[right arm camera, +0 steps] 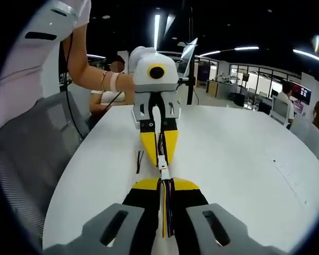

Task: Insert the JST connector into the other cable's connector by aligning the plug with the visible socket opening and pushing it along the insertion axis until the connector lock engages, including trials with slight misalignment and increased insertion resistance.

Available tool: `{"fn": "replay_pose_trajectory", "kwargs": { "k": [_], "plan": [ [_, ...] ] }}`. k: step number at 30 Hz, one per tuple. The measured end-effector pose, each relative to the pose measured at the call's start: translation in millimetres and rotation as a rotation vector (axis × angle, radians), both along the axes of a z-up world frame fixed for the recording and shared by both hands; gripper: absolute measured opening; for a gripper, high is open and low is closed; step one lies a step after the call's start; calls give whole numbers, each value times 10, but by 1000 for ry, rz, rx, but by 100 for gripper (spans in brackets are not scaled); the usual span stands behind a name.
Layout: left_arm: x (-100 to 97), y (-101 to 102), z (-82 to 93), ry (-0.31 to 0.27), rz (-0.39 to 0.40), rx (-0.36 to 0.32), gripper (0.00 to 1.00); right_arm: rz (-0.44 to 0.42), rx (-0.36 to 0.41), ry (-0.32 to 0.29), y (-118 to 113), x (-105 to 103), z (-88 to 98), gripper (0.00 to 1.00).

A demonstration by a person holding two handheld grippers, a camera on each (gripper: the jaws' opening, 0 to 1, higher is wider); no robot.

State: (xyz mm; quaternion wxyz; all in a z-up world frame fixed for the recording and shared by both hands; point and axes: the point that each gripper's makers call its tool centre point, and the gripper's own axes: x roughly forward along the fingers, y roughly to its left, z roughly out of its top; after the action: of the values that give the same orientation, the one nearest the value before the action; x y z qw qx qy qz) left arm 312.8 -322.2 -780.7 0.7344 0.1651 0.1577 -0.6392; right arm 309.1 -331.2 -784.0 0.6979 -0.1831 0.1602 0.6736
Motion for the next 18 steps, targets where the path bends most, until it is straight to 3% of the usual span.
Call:
{"fn": "replay_pose_trajectory", "kwargs": {
  "k": [18],
  "plan": [
    [34, 15, 7, 15, 20, -9, 0, -6, -6, 15, 3, -6, -23, 3]
  ]
}}
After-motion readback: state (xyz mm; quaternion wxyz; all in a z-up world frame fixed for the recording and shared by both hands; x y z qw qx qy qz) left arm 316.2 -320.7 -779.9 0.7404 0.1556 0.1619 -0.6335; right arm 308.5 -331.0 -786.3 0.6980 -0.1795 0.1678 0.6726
